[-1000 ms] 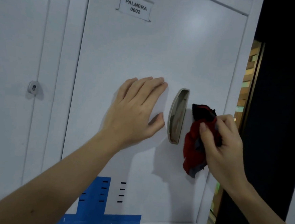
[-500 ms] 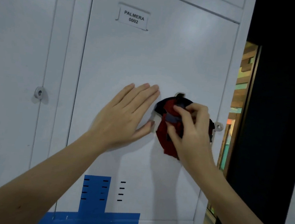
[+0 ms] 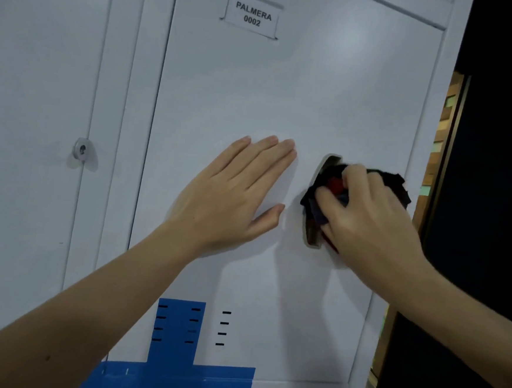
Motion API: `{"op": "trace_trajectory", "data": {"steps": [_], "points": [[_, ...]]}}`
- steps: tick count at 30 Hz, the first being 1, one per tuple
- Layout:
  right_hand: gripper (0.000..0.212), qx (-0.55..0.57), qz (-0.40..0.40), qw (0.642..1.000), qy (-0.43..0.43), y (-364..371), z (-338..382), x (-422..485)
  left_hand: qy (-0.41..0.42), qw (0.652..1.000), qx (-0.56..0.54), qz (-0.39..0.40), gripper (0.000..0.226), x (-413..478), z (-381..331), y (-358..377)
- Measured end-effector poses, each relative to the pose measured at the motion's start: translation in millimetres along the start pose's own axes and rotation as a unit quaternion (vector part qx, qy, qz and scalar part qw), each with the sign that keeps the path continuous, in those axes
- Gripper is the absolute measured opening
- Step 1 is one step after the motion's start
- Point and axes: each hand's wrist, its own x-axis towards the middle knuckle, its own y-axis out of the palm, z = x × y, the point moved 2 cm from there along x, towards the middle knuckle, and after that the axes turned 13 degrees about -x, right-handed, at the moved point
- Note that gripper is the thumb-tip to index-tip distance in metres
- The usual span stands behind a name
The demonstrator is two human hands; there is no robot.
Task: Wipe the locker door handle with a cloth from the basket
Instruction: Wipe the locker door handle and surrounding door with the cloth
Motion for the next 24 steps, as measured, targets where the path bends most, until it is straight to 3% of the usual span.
{"op": "trace_trajectory", "data": {"steps": [4, 10, 15, 20, 24], "points": [[0.023, 0.031, 0.016, 0.999, -0.042, -4.0, 8.0, -18.1, 0.003, 1.000, 0.007, 0.003, 0.060, -0.3, 0.4, -0.2], [0.018, 0.036, -0.002, 0.999, -0.010, -1.6, -8.4, 2.5, 0.003, 1.000, 0.006, 0.000, 0.059, -0.5, 0.4, 0.6], [0.021, 0.070, 0.008, 0.996, -0.062, 1.2, 8.4, -25.8, 0.008, 1.000, 0.004, -0.004, 0.058, -0.4, 0.3, 0.5], [0.013, 0.051, -0.023, 0.998, -0.011, 0.4, -11.6, 6.9, 0.004, 1.000, 0.001, -0.005, 0.058, -0.9, -0.2, 0.8], [0.019, 0.062, 0.010, 0.996, -0.059, 0.0, 4.0, -15.4, 0.007, 1.000, 0.004, -0.004, 0.059, -0.8, 0.5, 0.9]]}}
